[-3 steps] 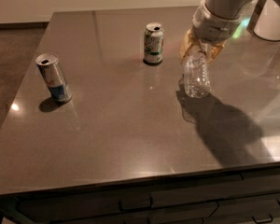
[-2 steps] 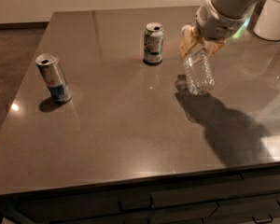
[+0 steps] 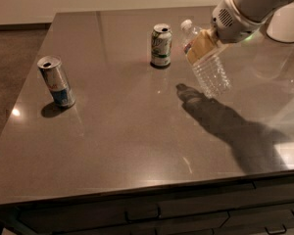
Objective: Place water bottle upright
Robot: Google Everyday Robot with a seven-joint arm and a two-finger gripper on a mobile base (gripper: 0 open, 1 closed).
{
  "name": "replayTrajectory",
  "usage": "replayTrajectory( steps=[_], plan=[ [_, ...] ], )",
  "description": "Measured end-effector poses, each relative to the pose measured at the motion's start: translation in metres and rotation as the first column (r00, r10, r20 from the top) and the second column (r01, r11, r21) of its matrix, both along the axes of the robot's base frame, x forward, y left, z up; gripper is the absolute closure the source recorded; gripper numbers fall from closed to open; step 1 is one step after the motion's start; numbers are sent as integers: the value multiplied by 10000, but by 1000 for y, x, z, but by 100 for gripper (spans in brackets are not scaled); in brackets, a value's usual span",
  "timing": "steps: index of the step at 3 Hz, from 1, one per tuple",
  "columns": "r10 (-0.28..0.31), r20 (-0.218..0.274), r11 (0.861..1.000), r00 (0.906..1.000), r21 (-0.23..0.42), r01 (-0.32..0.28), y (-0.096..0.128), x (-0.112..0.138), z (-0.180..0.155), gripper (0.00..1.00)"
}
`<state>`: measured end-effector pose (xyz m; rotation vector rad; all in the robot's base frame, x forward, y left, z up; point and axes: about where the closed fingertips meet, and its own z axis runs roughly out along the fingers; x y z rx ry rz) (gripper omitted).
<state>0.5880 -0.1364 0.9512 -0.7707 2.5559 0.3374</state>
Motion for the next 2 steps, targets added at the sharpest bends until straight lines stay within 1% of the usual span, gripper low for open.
replayTrajectory(
  steps=[1,2],
  plan=[
    [1232,615,9923,9905,7,-1235,0,-4,2,100],
    [1583,745,9874,9846,-149,-1576,0,-5,2,100]
  ],
)
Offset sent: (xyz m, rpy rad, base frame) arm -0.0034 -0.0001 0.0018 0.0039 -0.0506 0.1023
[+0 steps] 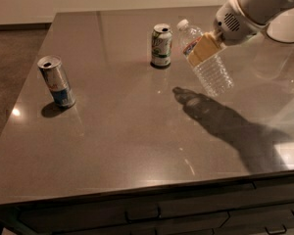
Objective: Place water bottle upright
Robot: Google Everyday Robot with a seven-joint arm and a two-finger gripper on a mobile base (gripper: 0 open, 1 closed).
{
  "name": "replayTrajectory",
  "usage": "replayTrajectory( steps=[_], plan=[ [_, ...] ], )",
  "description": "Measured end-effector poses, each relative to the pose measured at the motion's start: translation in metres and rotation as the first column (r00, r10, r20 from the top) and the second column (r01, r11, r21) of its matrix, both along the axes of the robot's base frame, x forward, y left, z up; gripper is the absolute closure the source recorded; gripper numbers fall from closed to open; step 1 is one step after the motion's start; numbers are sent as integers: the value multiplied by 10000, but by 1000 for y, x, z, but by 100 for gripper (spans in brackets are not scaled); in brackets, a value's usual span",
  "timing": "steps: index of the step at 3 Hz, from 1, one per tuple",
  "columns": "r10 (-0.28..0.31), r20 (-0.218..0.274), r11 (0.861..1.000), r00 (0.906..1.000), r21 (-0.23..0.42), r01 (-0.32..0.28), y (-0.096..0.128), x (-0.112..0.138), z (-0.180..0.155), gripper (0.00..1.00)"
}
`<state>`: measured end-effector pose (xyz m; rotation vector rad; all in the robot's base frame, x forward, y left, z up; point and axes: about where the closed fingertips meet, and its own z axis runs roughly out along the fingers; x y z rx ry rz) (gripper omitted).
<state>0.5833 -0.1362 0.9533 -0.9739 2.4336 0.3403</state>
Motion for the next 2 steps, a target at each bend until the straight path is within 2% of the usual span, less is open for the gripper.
replayTrajectory(
  steps=[1,2],
  plan=[
    [1,0,10000,10000,0,-1,0,0,0,100],
    [-12,394,9970,9992,776,-19,-2,1,3,100]
  ],
)
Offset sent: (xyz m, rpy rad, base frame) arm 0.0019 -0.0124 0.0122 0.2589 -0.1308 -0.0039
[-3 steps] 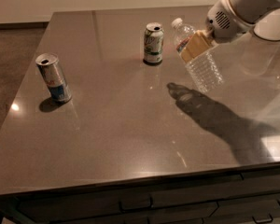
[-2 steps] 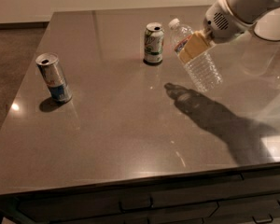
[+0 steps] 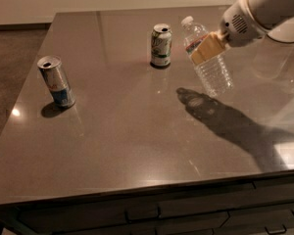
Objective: Place water bottle upright
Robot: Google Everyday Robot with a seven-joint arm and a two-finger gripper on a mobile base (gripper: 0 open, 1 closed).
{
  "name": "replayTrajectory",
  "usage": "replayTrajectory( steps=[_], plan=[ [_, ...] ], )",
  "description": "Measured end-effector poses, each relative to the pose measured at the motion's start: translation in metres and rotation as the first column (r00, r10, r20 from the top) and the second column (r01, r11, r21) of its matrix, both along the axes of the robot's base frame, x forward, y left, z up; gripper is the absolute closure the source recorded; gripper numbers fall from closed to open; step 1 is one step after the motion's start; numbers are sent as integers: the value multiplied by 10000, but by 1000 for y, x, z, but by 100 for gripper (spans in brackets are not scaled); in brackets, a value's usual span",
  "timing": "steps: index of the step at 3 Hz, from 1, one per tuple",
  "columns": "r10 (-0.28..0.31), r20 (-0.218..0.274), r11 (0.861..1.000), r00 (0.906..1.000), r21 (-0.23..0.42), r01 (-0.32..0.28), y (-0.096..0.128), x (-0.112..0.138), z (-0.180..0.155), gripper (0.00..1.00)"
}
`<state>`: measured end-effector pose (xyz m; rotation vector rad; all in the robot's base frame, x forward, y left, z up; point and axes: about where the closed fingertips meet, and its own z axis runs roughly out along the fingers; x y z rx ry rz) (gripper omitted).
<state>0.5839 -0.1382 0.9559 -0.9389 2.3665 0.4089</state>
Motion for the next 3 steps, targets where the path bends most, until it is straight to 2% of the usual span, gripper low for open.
replayTrajectory(
  steps=[1,2,3],
  plan=[
    [216,785,9848,9967,1704,-348,-3,3,2,100],
    [556,1750,9411,9830,3196,-1102,-4,1,6,100],
    [831,2581,8952,9625,4050,-1859,-3,-2,9,100]
  ],
)
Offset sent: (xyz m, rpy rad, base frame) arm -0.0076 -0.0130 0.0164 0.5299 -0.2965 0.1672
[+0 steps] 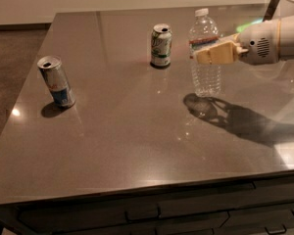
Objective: Place water bottle upright
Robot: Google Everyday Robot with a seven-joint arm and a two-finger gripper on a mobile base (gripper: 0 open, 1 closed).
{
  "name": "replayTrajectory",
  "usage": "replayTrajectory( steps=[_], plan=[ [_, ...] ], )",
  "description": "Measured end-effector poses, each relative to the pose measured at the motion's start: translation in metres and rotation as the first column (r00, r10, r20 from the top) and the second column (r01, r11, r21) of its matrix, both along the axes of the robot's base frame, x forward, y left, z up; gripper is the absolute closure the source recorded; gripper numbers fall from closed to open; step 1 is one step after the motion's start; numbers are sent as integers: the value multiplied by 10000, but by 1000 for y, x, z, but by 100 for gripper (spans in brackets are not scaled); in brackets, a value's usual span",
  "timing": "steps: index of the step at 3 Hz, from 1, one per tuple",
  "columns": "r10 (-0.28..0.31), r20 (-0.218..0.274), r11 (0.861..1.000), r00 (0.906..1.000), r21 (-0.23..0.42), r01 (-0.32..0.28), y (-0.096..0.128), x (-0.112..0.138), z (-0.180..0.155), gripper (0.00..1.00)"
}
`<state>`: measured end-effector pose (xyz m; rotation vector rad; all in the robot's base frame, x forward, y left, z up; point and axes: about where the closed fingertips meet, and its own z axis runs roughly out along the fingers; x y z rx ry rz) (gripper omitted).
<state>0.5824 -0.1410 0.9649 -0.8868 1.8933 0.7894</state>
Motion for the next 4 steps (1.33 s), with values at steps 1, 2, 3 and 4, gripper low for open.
replayTrajectory(
  steps=[1,2,3,4],
  plan=[
    [310,313,9975,9990,621,-329,1,-2,-3,100],
    [513,598,9920,9969,1120,-578,4,-6,-9,100],
    [448,1337,9927,9900,1050,-591,9,-13,-12,100],
    [146,2080,9919,9780,1205,-405,12,-15,-14,100]
  ],
)
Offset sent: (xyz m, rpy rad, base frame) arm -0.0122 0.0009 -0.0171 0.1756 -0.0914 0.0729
